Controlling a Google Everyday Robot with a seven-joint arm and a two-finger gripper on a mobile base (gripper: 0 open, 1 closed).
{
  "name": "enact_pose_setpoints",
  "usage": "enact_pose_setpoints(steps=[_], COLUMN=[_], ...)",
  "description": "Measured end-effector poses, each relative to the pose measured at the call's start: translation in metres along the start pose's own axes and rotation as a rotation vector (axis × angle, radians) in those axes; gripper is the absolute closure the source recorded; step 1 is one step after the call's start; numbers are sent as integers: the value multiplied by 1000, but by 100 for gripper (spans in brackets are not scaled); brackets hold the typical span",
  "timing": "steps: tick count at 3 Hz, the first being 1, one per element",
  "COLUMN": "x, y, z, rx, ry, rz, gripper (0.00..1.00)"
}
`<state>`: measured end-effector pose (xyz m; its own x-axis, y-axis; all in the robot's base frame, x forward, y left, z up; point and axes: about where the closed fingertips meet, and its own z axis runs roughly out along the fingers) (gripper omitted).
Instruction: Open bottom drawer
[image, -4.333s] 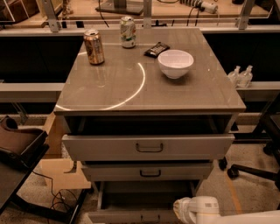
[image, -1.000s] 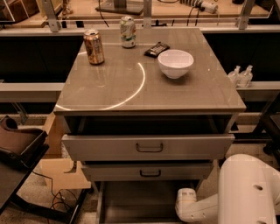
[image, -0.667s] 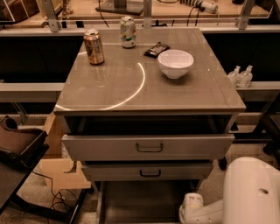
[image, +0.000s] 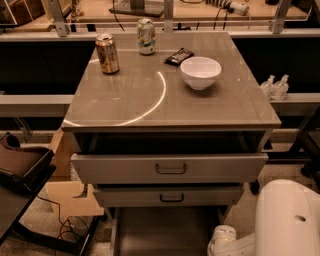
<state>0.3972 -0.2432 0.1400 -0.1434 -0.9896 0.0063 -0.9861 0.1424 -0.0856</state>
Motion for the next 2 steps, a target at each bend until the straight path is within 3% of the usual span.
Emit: enact_pose_setpoints(steps=[1, 2], x=[1, 2], y=[18, 24], z=[6, 8], rx=[-53, -72], ry=[6, 8], rz=[11, 25], gripper=[100, 100])
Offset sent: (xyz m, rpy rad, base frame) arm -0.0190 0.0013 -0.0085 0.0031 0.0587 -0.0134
